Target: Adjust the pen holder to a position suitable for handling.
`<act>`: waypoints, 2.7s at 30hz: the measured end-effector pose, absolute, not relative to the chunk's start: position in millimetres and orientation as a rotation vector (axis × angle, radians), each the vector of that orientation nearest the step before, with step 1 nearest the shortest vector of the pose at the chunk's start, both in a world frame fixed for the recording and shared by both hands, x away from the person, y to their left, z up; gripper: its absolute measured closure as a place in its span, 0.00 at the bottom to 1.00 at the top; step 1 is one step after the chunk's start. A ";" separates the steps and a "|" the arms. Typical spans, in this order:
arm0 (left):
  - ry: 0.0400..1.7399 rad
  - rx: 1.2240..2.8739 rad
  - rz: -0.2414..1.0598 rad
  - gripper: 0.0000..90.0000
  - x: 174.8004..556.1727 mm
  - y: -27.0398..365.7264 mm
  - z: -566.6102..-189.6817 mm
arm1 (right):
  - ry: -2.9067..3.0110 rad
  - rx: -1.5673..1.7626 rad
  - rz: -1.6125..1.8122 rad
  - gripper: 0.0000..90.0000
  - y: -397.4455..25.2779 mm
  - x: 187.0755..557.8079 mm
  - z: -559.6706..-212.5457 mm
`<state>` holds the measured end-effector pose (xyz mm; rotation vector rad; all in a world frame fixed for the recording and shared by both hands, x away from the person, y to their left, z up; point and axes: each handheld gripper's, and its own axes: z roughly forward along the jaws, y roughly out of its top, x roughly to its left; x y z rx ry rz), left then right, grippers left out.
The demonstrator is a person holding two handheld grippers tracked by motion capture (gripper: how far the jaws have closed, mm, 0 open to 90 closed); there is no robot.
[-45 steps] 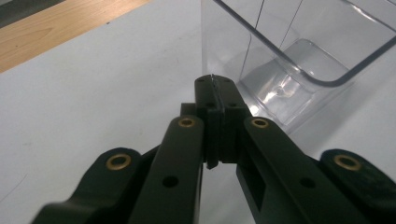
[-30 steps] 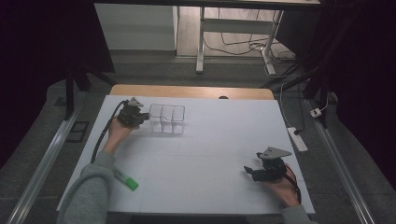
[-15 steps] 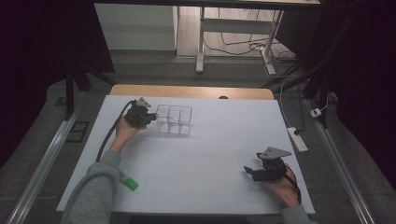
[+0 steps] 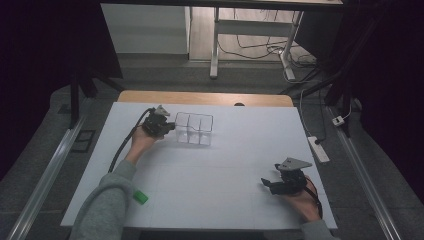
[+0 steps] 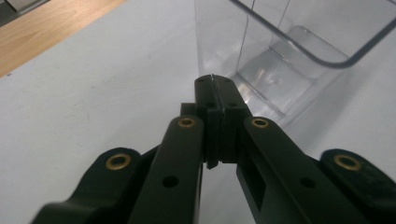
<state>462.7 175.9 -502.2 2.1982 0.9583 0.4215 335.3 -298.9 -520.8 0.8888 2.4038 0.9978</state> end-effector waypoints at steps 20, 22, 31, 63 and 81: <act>0.825 2.263 0.382 0.99 456.9 136.6 -502.7 | 2.403 0.896 0.988 0.24 -299.0 335.1 -520.8; 0.818 2.260 0.374 0.99 456.5 133.1 -503.1 | 2.406 0.897 0.995 0.24 -299.2 335.3 -521.0; 0.797 2.271 0.371 0.99 456.3 125.5 -504.2 | 2.406 0.897 0.993 0.23 -299.3 335.2 -521.0; 0.656 2.278 0.308 0.53 396.5 155.3 -463.6 | 2.407 0.897 1.025 0.23 -300.3 336.9 -520.6; 0.645 2.296 0.344 0.45 350.7 200.8 -459.5 | 2.393 0.906 1.052 0.24 -301.2 335.5 -518.8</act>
